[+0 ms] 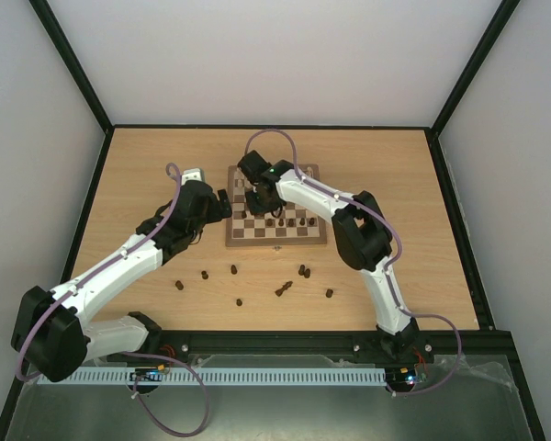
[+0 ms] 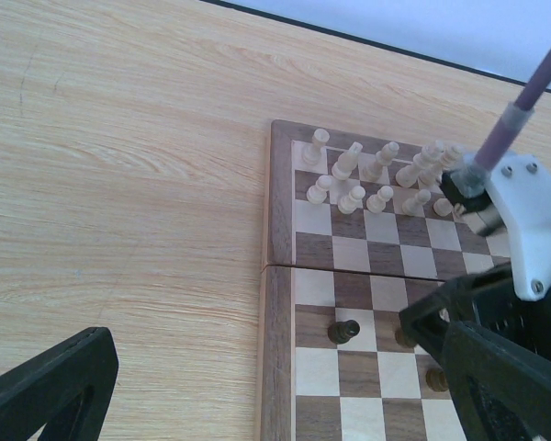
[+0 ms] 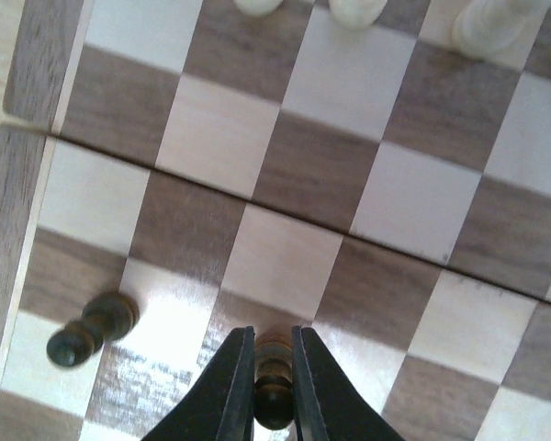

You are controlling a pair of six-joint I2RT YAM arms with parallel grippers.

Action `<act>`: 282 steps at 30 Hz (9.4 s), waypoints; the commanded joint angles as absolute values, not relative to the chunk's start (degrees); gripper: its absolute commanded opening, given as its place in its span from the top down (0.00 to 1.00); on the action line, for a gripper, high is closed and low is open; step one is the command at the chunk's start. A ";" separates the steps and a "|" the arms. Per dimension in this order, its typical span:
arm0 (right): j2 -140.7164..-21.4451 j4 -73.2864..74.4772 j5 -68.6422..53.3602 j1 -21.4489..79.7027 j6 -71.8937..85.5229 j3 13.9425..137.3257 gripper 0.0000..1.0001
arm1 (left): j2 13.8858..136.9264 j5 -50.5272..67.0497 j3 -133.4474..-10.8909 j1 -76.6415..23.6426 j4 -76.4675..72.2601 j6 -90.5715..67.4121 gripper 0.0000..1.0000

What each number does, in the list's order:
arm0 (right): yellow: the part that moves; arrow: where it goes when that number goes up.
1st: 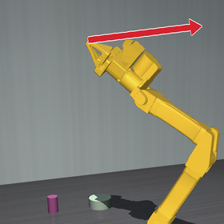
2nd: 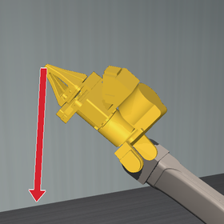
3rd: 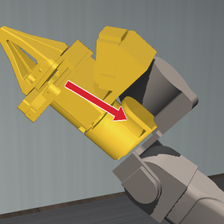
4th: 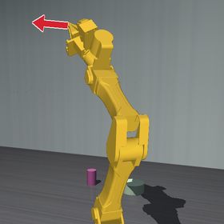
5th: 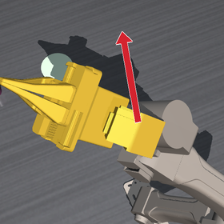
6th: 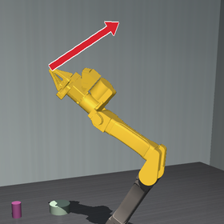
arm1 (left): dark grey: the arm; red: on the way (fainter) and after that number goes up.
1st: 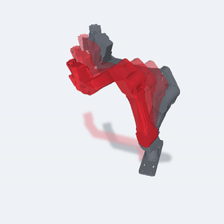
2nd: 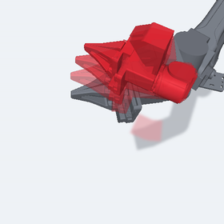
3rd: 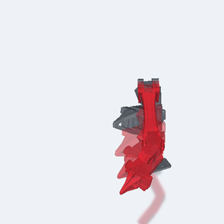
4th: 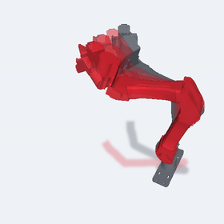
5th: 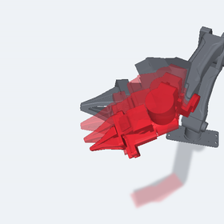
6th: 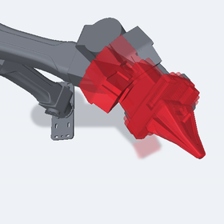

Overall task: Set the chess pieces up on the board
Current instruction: Pick up the chess piece from the chessboard, then place the chess piece on the chessboard, then pick up the chess piece from the chessboard, then place the chess piece on the chessboard, then adjust the chess piece on the chessboard, then pick up the chess piece at the center of the board.

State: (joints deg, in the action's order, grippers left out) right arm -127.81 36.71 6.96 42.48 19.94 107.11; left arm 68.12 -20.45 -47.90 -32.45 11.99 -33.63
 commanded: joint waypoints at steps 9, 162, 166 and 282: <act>-121.80 36.36 7.00 44.49 21.16 98.73 0.89 | 66.71 -21.14 -47.12 -32.15 12.00 -33.72 0.01; -105.55 36.93 11.52 49.13 22.48 92.80 0.61 | 48.75 -22.93 -40.49 -32.13 8.74 -34.56 0.00; -94.42 32.23 13.78 49.13 24.27 79.51 0.42 | 51.04 -22.02 -40.89 -32.12 8.48 -34.39 0.00; -63.37 14.41 3.47 40.77 27.54 42.37 0.01 | 82.28 -15.71 -65.08 -41.56 24.52 -27.64 0.13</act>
State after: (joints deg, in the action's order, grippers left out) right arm -63.46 13.74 3.60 40.99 27.42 42.57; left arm 85.65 -15.40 -68.25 -41.63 24.34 -27.75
